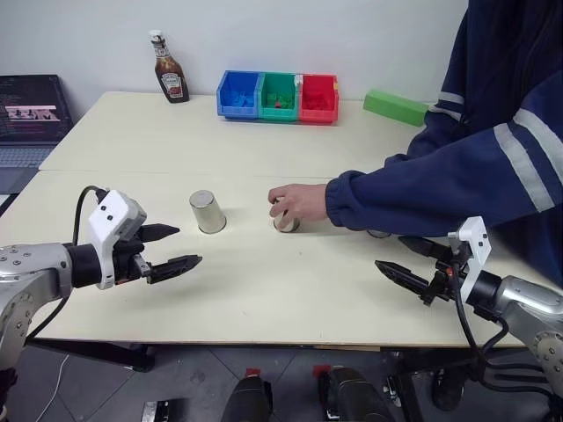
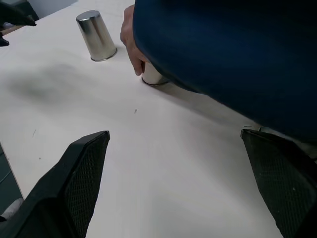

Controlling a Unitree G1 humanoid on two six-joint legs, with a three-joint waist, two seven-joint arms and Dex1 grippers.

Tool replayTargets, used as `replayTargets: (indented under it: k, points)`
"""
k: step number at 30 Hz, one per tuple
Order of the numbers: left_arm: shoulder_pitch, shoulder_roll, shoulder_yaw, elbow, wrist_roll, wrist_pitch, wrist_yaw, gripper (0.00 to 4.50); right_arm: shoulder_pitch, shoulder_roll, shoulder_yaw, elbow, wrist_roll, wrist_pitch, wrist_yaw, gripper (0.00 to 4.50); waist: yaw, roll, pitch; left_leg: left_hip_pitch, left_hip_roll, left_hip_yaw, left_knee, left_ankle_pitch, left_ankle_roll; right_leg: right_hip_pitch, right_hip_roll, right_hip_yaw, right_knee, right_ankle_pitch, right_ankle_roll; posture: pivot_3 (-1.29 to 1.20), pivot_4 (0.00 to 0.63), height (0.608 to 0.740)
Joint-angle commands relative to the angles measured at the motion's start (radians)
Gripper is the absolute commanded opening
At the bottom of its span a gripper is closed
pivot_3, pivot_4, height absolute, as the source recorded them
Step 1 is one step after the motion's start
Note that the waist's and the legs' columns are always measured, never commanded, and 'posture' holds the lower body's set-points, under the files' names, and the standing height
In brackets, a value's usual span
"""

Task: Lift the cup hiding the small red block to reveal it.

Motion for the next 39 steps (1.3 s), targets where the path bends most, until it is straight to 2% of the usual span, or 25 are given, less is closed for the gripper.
replayTargets:
  k: [1, 19, 23, 28, 32, 39]
  points:
    - [-0.019, 0.009, 0.009, -0.004, 0.004, -0.020, -0.004, 4.46, -0.017, -0.005, -0.018, -0.037, 0.019, 0.002, -0.009, 4.50, 0.000, 0.000, 0.000, 0.000, 0.000, 0.000, 0.000, 0.000, 0.000, 0.000, 0.000, 0.000, 0.000, 0.000, 0.000, 0.00, 0.150, 0.740]
    - [-0.031, 0.003, 0.004, -0.011, -0.005, -0.021, -0.011, 4.46, -0.026, -0.018, -0.023, -0.024, 0.018, 0.004, -0.007, 4.50, 0.000, 0.000, 0.000, 0.000, 0.000, 0.000, 0.000, 0.000, 0.000, 0.000, 0.000, 0.000, 0.000, 0.000, 0.000, 0.00, 0.150, 0.740]
    - [-0.048, -0.008, -0.007, -0.027, -0.027, -0.012, -0.017, 4.46, -0.052, -0.005, -0.004, 0.063, -0.089, -0.027, -0.071, 4.50, 0.000, 0.000, 0.000, 0.000, 0.000, 0.000, 0.000, 0.000, 0.000, 0.000, 0.000, 0.000, 0.000, 0.000, 0.000, 0.00, 0.150, 0.740]
    - [-0.147, -0.101, -0.087, -0.139, -0.112, 0.006, 0.026, 4.46, -0.131, 0.059, 0.016, 0.218, -0.179, -0.060, -0.148, 4.50, 0.003, -0.001, 0.000, 0.000, -0.001, 0.001, 0.001, 0.000, 0.000, 0.000, 0.000, 0.001, 0.000, 0.000, 0.001, 0.00, 0.150, 0.740]
    - [-0.244, -0.197, -0.202, -0.213, -0.120, -0.017, 0.062, 4.46, -0.215, 0.115, 0.065, 0.356, -0.260, -0.124, -0.166, 4.50, 0.001, -0.001, 0.000, -0.001, -0.002, 0.001, 0.002, 0.000, 0.000, 0.001, 0.000, 0.002, 0.000, 0.002, 0.002, 0.00, 0.150, 0.740]
    - [-0.357, -0.285, -0.300, -0.181, -0.100, -0.042, 0.073, 4.46, -0.334, 0.221, 0.159, 0.540, -0.366, -0.242, -0.148, 4.50, -0.006, 0.000, 0.000, -0.001, -0.001, 0.001, 0.002, 0.000, 0.000, 0.000, 0.002, 0.003, 0.001, 0.002, 0.001, 0.00, 0.150, 0.740]
